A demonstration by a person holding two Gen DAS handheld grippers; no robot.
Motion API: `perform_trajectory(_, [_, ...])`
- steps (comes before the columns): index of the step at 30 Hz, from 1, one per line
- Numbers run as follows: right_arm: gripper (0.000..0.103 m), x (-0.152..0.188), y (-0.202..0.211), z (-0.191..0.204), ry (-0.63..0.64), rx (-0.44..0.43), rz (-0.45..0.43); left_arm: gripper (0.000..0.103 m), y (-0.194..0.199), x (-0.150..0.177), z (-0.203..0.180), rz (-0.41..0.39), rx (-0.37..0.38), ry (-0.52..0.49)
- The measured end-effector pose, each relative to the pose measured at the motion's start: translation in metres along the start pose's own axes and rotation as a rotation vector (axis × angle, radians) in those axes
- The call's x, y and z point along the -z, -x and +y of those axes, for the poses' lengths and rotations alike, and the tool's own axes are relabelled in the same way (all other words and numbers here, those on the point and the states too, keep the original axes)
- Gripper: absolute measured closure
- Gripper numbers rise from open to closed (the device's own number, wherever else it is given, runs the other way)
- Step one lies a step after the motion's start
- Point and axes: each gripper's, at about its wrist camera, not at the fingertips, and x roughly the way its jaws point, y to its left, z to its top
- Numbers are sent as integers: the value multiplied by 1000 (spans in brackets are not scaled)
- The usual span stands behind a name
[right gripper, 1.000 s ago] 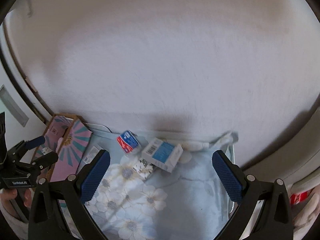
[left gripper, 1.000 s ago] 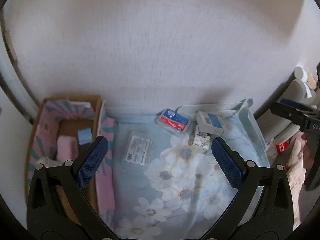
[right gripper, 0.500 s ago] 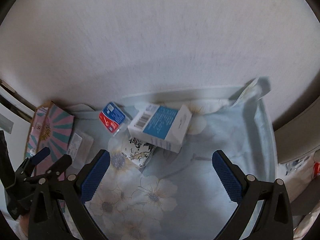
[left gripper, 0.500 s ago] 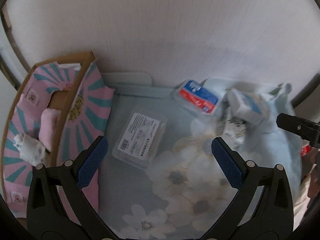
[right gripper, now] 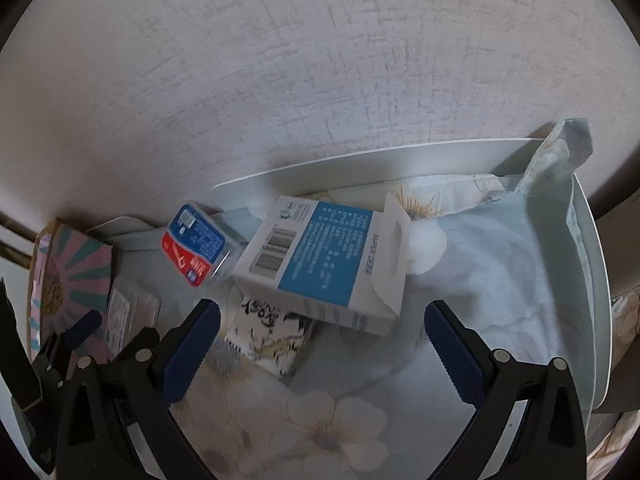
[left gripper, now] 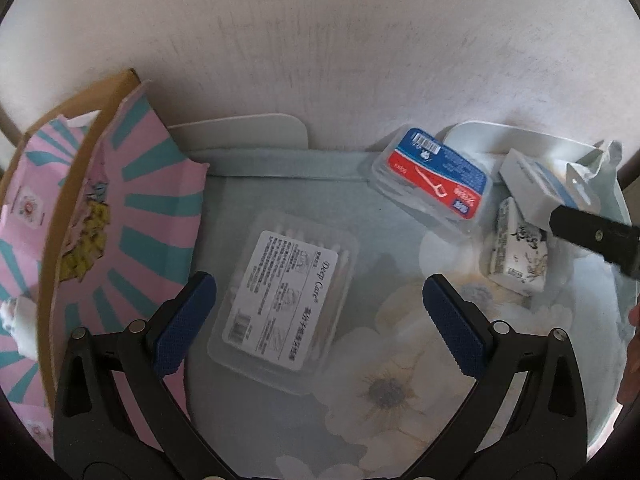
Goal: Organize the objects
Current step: 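Grasp the clear cotton-swab box with the left tool while the right tool grasps the white-and-blue carton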
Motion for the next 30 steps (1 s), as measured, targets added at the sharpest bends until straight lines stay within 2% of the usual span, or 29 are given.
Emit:
perform_trajectory(10, [1, -11, -15, 5, -47, 26, 6, 4, -16, 0, -2, 48, 25, -45])
perform_trajectory(12, [1, -11, -18, 5, -56, 40, 4, 10, -17, 1, 0, 58, 38, -40])
perform_trajectory(15, [2, -11, -19, 3, -62, 49, 3, 32, -18, 3, 4, 65, 51, -39])
perform_trajectory(17, [12, -10, -19, 2, -64, 61, -2, 45, -17, 4, 6, 63, 46, -43])
perform_trajectory(23, [13, -5, -16, 0, -61, 83, -10, 45, -14, 4, 5, 67, 61, -50])
perform_trajectory(30, [13, 5, -3, -7, -73, 96, -20, 45, -5, 6, 5, 74, 101, -16])
